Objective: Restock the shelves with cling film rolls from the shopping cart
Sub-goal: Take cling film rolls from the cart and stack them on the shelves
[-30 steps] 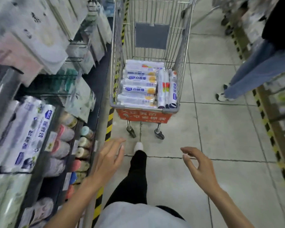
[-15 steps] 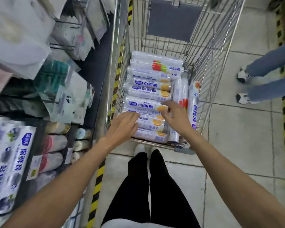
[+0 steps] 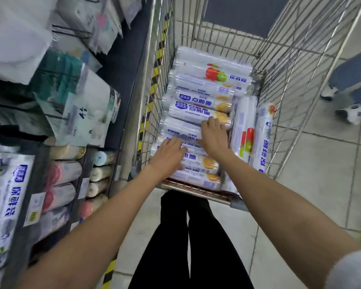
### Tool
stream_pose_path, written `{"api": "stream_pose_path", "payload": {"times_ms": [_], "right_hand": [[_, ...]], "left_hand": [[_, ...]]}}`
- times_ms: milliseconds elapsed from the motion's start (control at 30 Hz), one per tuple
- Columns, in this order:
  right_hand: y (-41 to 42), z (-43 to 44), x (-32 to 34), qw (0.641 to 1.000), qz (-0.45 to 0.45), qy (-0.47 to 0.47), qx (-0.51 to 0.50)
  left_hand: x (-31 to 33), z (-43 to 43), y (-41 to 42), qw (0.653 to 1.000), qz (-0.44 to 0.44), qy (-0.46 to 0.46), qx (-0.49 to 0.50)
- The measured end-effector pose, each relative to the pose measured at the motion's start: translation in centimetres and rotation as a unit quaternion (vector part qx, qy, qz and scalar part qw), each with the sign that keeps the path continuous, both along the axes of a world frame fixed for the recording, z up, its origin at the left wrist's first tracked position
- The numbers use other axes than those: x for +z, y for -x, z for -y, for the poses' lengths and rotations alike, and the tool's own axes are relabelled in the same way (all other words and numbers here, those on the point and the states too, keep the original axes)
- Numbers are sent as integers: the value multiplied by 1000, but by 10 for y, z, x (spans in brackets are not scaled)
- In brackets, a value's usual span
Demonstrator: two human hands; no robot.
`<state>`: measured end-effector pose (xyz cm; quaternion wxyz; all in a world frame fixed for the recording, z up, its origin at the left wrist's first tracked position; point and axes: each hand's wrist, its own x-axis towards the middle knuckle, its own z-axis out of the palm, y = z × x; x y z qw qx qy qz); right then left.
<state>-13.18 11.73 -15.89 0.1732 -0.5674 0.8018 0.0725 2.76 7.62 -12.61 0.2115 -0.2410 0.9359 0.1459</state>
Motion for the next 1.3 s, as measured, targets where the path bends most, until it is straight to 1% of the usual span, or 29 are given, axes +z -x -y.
{"api": "stream_pose_path", "payload": {"times_ms": [33, 67, 133, 233, 300, 333, 367, 400, 500, 567, 600, 700, 733, 767, 867, 1000, 1067, 1133, 1233, 1300], "right_hand": [[-1, 1, 3, 1000, 9, -3, -5], [0, 2, 11, 999, 37, -11, -19], [5, 0, 33, 991, 122, -20, -55], [18, -4, 77, 953, 278, -12, -124], [26, -10, 111, 933, 344, 4, -103], [30, -13, 127, 922, 379, 16, -84], [31, -17, 144, 901, 426, 23, -72], [31, -22, 158, 873, 482, 23, -71], [25, -33, 194, 791, 609, -14, -63], [13, -41, 216, 742, 667, -34, -50], [5, -43, 227, 718, 694, -42, -41], [-31, -47, 256, 647, 759, -73, -9], [-46, -48, 265, 629, 773, -85, 0], [-62, -50, 275, 623, 777, -91, 14], [-117, -60, 305, 638, 759, -101, 77], [-194, -84, 336, 617, 759, -148, 143], [-235, -102, 351, 596, 761, -182, 178], [-284, -130, 365, 565, 769, -219, 204], [-362, -177, 382, 516, 781, -262, 234], [-413, -215, 393, 497, 786, -281, 237]], "left_hand": [[4, -1, -1, 1000, 8, 9, -6], [7, -3, -4, 1000, 15, 18, -3], [12, -6, -12, 999, 15, 17, 36], [33, -8, -18, 991, -13, -26, 133], [49, -12, -21, 978, -41, -45, 201], [56, -13, -24, 962, -63, -70, 255], [64, -15, -27, 937, -95, -108, 319], [74, -16, -31, 901, -141, -149, 383], [113, -22, -45, 773, -297, -223, 514], [150, -35, -58, 671, -377, -272, 578], [168, -43, -66, 625, -412, -280, 600], [215, -75, -95, 511, -508, -293, 629], [230, -87, -106, 479, -533, -300, 630], [245, -101, -116, 454, -552, -299, 632], [289, -147, -152, 391, -604, -263, 643], [325, -211, -205, 344, -630, -162, 677], [338, -244, -235, 316, -635, -117, 695], [351, -287, -272, 288, -638, -57, 712], [372, -353, -329, 268, -660, 16, 701], [385, -398, -368, 247, -664, 57, 703]]}}
